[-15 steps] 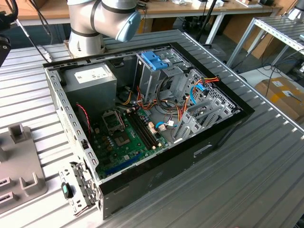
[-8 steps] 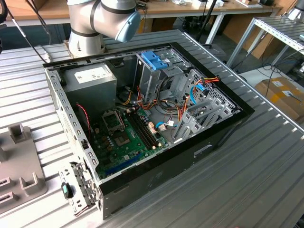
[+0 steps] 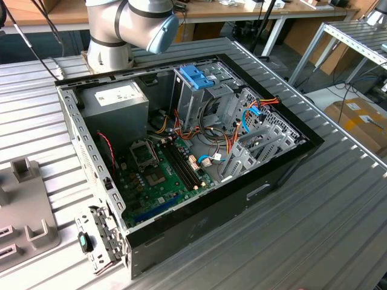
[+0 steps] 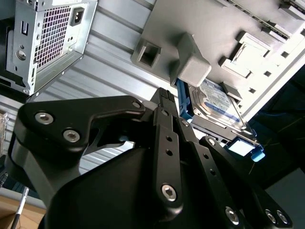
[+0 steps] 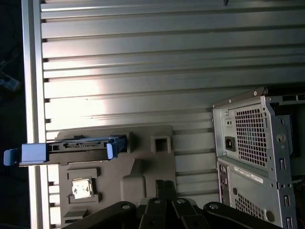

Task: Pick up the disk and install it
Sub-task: 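Reach for the disk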

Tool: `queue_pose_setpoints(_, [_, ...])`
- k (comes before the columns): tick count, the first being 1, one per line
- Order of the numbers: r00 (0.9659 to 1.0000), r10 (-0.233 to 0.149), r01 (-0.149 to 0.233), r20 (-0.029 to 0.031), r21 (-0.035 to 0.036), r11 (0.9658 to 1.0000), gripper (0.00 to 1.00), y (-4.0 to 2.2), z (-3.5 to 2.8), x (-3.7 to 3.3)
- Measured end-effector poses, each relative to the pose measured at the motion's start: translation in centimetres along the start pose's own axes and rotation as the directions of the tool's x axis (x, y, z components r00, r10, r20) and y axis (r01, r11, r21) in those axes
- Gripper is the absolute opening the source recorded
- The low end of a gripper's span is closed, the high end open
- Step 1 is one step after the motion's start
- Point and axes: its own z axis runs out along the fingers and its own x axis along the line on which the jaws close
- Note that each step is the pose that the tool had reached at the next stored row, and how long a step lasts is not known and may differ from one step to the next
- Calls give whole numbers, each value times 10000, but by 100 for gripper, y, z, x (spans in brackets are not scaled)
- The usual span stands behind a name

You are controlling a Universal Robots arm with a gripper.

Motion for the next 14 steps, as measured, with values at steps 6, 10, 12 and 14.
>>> queue_pose_setpoints(6, [10000,1,-1,0,0,10000,11,-1,0,8])
queue_pose_setpoints(10, [10000,0,0,-1,0,10000,11,-4,-2,54])
queue_pose_setpoints(12, [10000,-1,1,0,-1,10000,11,-6,-2,79])
queue_pose_setpoints(14, [10000,0,0,-1,0,10000,11,-8,-3,101])
